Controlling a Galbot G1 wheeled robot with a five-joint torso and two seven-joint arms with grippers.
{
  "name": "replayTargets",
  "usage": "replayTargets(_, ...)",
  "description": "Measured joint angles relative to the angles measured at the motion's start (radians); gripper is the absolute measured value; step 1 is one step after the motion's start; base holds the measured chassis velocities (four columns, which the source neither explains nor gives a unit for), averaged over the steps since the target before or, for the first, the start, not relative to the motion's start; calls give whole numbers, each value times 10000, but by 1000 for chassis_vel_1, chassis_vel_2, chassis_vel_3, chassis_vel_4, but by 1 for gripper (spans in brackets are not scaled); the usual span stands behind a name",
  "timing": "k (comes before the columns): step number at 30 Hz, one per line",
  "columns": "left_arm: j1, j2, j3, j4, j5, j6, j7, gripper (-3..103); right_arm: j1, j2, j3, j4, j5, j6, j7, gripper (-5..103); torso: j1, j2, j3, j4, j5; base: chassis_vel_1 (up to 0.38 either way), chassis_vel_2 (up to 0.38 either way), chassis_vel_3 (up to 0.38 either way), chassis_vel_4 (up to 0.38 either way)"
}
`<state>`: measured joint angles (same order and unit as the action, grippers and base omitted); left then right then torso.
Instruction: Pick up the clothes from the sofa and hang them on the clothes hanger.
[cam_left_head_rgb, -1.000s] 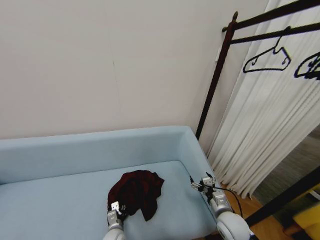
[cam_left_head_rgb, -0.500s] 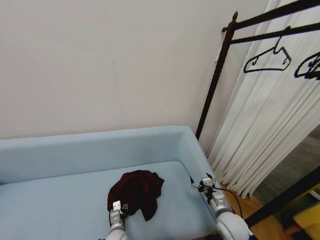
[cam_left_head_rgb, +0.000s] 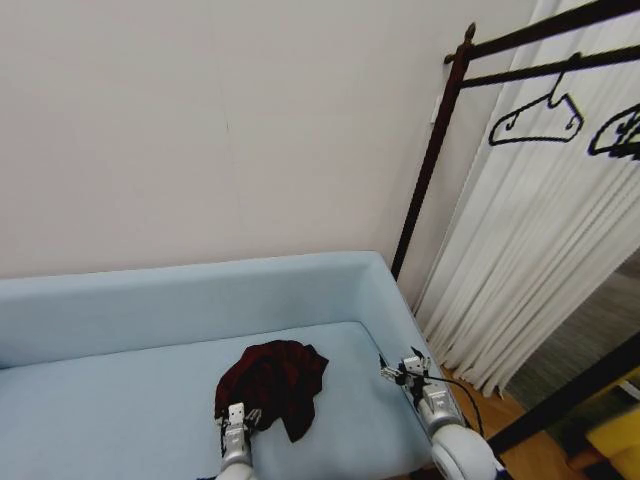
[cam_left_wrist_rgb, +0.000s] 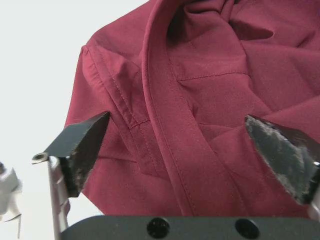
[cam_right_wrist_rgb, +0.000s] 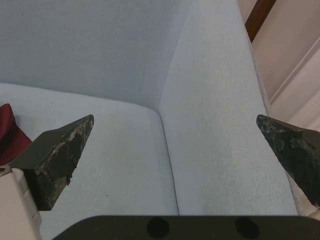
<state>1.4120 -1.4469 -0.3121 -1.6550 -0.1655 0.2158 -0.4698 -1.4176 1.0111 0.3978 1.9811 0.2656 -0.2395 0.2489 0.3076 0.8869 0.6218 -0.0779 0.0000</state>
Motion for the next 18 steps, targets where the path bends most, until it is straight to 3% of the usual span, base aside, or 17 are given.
replayTargets(4, -5, -1, -51, 161, 442, -210, 166, 79, -14, 1, 0, -14, -17, 9, 0, 100, 0, 0, 0, 0, 0, 0, 0, 0, 0)
replayTargets(7, 54, -14, -81, 204, 1044, -412, 188, 60, -19, 3, 0, -23, -44, 17, -8, 100, 0, 0, 0, 0, 0, 0, 0, 0, 0)
replayTargets(8, 54, -14, -81, 204, 1044, -412, 188, 60, -19, 3, 0, -23, -44, 17, -8, 100, 0, 0, 0, 0, 0, 0, 0, 0, 0)
replayTargets(12, 167, -45, -87, 102, 1404, -456, 66, 66, -24, 22, 0, -44, -74, 24, -33, 100, 0, 0, 0, 1, 0, 0, 0, 0, 0)
replayTargets(16, 188, -74, -70, 58, 1678, -507, -51, 87, -24, 60, -19, -77, -105, 41, -38, 100, 0, 0, 0, 0, 0, 0, 0, 0, 0)
replayTargets(18, 167, -75, -70, 80, 1705, -528, -29, 90, -25, 64, -23, -82, -112, 49, -39, 100, 0, 0, 0, 1, 0, 0, 0, 0, 0)
